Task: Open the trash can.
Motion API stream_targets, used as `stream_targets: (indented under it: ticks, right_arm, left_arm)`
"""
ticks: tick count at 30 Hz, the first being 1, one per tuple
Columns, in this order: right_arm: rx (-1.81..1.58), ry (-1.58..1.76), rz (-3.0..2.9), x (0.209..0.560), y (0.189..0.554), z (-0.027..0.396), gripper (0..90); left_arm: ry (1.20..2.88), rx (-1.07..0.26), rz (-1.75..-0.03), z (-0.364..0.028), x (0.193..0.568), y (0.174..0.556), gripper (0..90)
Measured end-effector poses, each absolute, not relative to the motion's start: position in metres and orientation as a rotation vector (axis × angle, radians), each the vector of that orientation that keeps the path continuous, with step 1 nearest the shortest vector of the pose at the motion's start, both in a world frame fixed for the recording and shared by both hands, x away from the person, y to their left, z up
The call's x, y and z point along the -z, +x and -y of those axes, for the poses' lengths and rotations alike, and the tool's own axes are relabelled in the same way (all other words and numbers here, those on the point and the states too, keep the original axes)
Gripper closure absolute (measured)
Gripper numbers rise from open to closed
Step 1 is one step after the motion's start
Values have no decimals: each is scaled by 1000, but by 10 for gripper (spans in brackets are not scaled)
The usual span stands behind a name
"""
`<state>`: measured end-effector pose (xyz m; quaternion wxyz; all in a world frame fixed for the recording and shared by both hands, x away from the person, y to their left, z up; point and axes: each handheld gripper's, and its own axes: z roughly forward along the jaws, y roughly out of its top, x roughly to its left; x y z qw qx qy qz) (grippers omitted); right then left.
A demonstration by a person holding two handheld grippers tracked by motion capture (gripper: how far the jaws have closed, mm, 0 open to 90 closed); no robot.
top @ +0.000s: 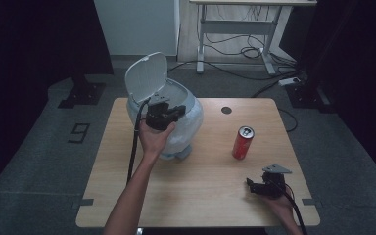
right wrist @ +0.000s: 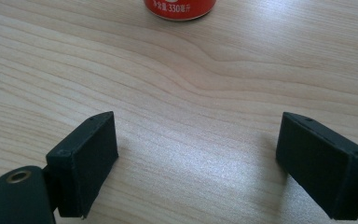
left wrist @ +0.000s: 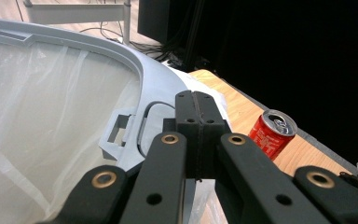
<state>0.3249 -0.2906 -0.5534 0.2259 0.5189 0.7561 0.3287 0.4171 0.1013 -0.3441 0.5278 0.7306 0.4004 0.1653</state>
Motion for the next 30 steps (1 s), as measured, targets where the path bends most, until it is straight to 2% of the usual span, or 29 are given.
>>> stream_targets:
  ticks: [3, 4, 5, 10, 11, 12, 14, 17, 20, 30]
  right_arm:
    - [-907, 1431, -2085, 553, 325, 291, 120]
    - [-905, 1430, -2086, 553, 325, 291, 120]
    - [-905, 1430, -2086, 553, 325, 291, 120]
    - [-905, 1430, -2087, 553, 325, 291, 120]
    - [-905, 1430, -2087, 553, 325, 291, 120]
    - [-905, 1430, -2087, 553, 325, 291, 120]
    - [-905, 1430, -2087, 553, 325, 291, 120]
    - [-907, 1430, -2086, 553, 325, 291, 120]
    - [-907, 1429, -2086, 553, 325, 291, 120]
    - [-907, 1427, -2087, 554, 325, 291, 120]
  left_arm:
    - [1745, -400, -955, -102, 343, 416, 899]
    - [1746, -406, -949, -102, 343, 416, 862]
    - [1745, -400, -928, -103, 342, 415, 862]
    - [1662, -506, -904, -115, 335, 392, 580]
    - [1661, -515, -901, -118, 334, 387, 471]
    - [1664, -518, -896, -120, 333, 384, 471]
    - [1670, -530, -888, -125, 331, 374, 370]
    - [1679, -536, -880, -134, 334, 360, 283]
    - [1695, -540, -884, -143, 343, 348, 229]
    - [1767, -560, -928, -166, 393, 321, 179]
